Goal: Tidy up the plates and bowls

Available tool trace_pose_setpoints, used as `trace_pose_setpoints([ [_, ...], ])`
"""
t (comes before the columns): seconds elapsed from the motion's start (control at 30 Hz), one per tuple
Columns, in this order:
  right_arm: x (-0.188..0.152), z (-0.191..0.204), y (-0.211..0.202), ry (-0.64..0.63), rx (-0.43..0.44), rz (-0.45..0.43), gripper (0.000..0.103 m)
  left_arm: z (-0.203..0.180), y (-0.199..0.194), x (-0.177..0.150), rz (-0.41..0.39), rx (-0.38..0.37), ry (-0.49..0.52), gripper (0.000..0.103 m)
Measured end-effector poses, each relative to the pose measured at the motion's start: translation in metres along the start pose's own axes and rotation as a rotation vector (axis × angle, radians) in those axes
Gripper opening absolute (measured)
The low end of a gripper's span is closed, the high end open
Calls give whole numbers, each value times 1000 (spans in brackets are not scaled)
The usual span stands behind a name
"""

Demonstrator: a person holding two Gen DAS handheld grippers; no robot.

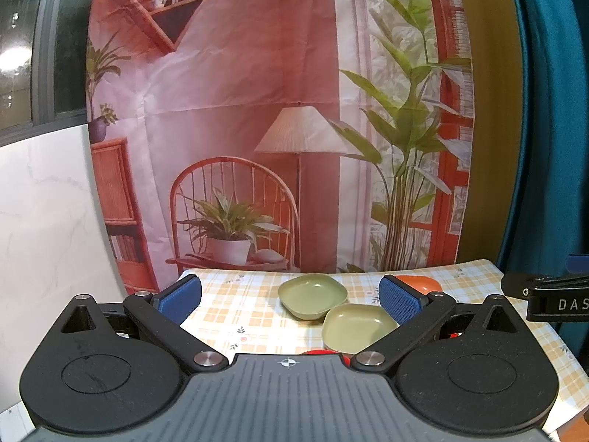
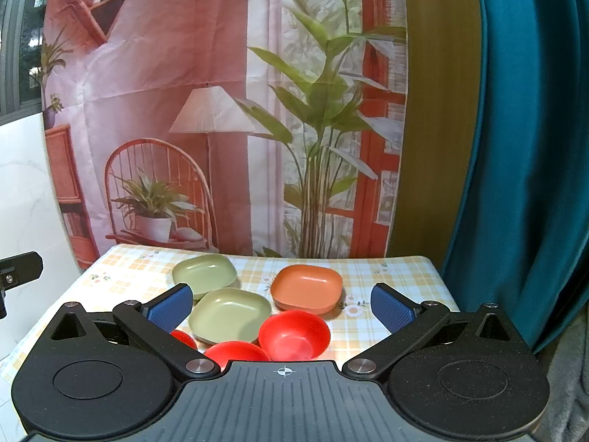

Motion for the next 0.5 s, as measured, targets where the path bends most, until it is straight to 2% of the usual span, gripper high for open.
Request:
trace_pose_setpoints([
  [0.5,0,1,-1,1,0,0,103,0,1,0,0,1,-5,103],
])
Point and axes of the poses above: each gripper's, at about its wrist camera, not at the fingertips, and y roughly the way its jaws point, z to its left, x to its top, the point moved 3 cm from there along y, roughly the way its jaws point, and after that the axes turned 1 degree about x, right-handed, at the moved point
